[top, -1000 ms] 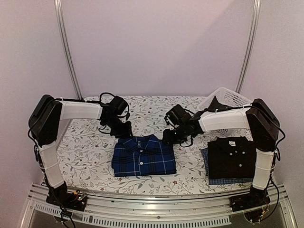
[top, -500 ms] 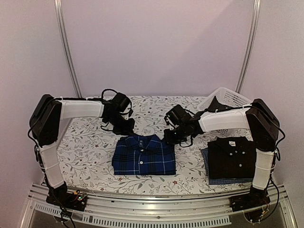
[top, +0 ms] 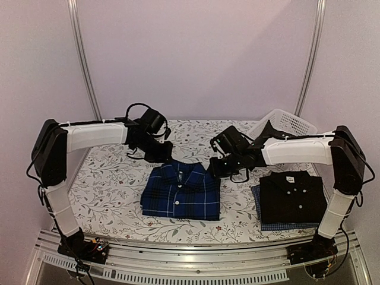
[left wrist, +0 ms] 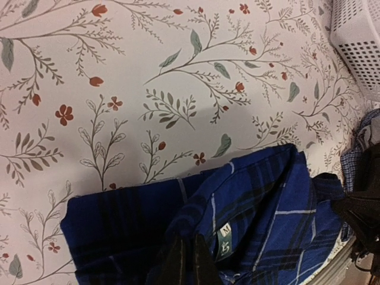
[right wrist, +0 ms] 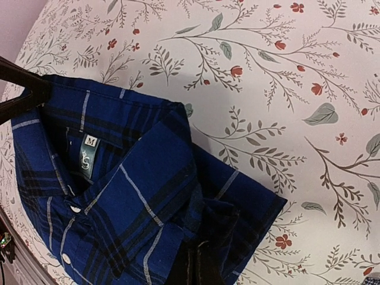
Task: Fold and stack the long sleeve shirts
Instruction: Adjust the square-folded shirt at the center of the board.
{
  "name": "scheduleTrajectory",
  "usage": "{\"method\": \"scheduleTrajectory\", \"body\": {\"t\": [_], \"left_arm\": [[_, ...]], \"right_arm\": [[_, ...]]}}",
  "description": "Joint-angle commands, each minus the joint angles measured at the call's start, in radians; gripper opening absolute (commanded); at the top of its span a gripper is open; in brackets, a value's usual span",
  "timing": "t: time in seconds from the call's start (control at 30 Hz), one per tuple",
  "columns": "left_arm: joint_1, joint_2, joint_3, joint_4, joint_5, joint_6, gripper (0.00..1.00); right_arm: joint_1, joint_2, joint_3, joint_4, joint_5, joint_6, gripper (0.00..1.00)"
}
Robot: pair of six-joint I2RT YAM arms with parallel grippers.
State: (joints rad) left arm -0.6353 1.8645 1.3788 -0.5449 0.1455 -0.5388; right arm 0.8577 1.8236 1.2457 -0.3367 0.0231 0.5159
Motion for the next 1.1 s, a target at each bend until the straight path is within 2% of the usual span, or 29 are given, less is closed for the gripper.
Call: {"method": "scheduleTrajectory", "body": {"t": [0.0, 0.33, 0.43, 0.5, 0.63, 0.77, 0.9, 1.07], "left_arm": [[-0.016, -0.023, 0.031, 0.025, 0.008, 0.010, 0.00], [-0.019, 0.113, 0.049, 0.091, 0.007, 0.020, 0.00], [-0.015, 0.148, 0.065, 0.095, -0.013, 0.027, 0.05], [-0.009, 0.158, 0.079, 0.081, -0.033, 0.031, 0.15], [0.002, 0.110, 0.075, 0.051, -0.082, 0.040, 0.45], [0.016, 0.001, 0.022, 0.031, -0.120, 0.039, 0.56], [0.033, -0.124, -0.095, 0.051, -0.094, 0.010, 0.56], [0.050, -0.225, -0.261, 0.145, 0.065, -0.028, 0.40]], "right_arm": [[0.009, -0.057, -0.050, -0.008, 0.031, 0.033, 0.00], [0.008, -0.049, -0.160, 0.026, 0.083, 0.096, 0.00], [-0.007, -0.008, -0.181, 0.053, 0.078, 0.109, 0.04], [-0.012, 0.009, -0.176, 0.057, 0.072, 0.109, 0.11], [-0.013, -0.014, -0.162, 0.042, 0.088, 0.099, 0.33], [-0.005, -0.084, -0.133, -0.038, 0.134, 0.090, 0.42], [0.041, -0.161, -0.079, -0.117, 0.192, 0.082, 0.43], [0.135, -0.136, -0.024, -0.103, 0.128, 0.082, 0.36]]}}
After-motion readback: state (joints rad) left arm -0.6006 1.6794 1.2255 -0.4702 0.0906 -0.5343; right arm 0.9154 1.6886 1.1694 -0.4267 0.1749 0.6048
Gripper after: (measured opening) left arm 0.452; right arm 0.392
